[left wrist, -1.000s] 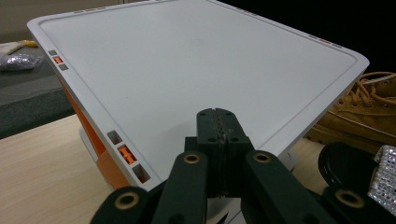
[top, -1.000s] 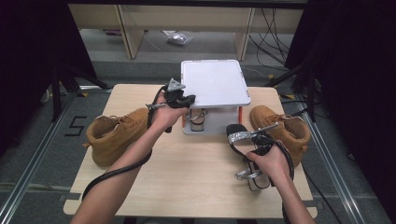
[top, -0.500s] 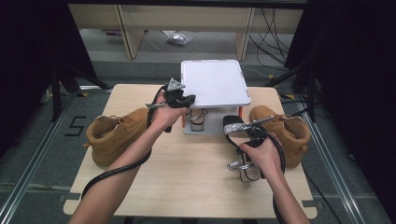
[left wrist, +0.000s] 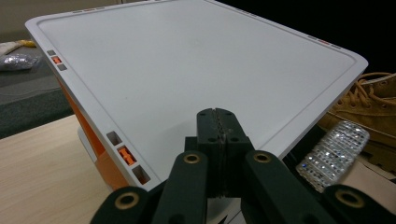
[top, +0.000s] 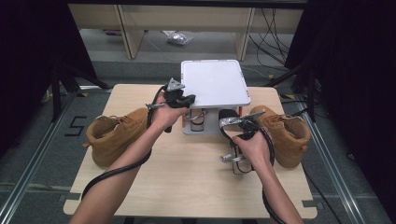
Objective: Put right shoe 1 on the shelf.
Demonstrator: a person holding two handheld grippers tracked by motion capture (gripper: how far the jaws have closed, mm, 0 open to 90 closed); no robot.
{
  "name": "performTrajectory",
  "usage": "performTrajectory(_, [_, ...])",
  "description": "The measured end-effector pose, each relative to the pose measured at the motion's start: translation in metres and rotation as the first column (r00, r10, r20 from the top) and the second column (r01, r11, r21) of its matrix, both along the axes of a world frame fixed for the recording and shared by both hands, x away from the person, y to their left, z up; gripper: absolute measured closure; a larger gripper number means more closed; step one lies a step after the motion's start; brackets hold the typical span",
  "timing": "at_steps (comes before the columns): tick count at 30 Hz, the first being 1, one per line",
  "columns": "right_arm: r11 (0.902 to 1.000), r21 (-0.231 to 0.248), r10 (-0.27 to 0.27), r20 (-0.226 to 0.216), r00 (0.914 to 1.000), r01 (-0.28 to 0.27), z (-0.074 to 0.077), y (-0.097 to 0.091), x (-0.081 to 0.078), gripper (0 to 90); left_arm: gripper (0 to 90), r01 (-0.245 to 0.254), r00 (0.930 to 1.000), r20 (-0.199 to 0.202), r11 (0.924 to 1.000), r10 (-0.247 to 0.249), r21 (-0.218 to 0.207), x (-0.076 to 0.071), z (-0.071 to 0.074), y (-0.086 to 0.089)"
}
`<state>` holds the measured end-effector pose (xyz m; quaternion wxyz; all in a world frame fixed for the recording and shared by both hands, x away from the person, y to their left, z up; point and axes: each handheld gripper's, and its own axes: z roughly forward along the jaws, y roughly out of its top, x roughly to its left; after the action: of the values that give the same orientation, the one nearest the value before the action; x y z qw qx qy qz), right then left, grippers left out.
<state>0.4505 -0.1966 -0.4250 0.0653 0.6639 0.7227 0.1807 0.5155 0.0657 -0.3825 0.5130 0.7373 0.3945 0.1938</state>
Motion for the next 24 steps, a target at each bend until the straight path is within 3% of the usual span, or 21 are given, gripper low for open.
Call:
performTrajectory(5, [0.9999,-0.005,-0.011,0.008,0.9999,0.011,-0.006,0.008,0.011,42.2,88.7,0.001,1.0,0.0,1.0,-0.001,0.002,0.0,0.0,0.0])
performTrajectory(7, [0.9998,-0.014,0.017,0.015,0.9997,-0.017,-0.009,0.009,0.016,42.2,88.7,0.0,1.0,0.0,1.0,0.0,-0.001,0.0,0.0,0.0])
performTrajectory(8, [0.9999,-0.004,-0.009,0.017,0.9998,0.009,-0.01,0.013,0.018,42.2,88.7,-0.001,1.0,0.001,1.0,0.001,-0.001,0.0,0.0,0.0])
performTrajectory(11, [0.9997,-0.019,0.013,0.011,0.9999,-0.012,-0.014,0.016,0.023,42.2,88.7,-0.002,1.0,0.004,1.0,0.002,-0.004,0.0,-0.001,0.0])
performTrajectory(13, [0.9998,-0.015,-0.015,0.011,0.9998,0.015,-0.016,0.019,0.026,42.2,88.7,-0.001,1.0,0.003,1.0,0.001,-0.005,0.0,-0.001,0.0])
performTrajectory(19, [0.9997,-0.026,-0.001,0.009,1.0,0.001,-0.022,0.019,0.033,42.2,88.7,0.0,1.0,0.004,1.0,0.0,-0.002,0.0,0.0,0.0])
performTrajectory(20, [0.9993,-0.015,-0.034,0.008,0.9994,0.034,-0.023,0.022,0.034,42.1,88.7,0.0,1.0,0.004,1.0,0.0,-0.002,0.0,-0.001,0.0])
performTrajectory(21, [0.9996,-0.027,-0.012,0.011,0.9999,0.012,-0.025,0.021,0.035,42.2,88.7,0.0,1.0,0.004,1.0,0.0,-0.003,0.0,-0.001,0.0])
performTrajectory(24, [0.9991,-0.027,-0.034,-0.005,0.9994,0.034,-0.025,0.024,0.036,42.1,88.7,-0.002,1.0,0.004,1.0,0.002,-0.004,0.0,-0.001,0.0])
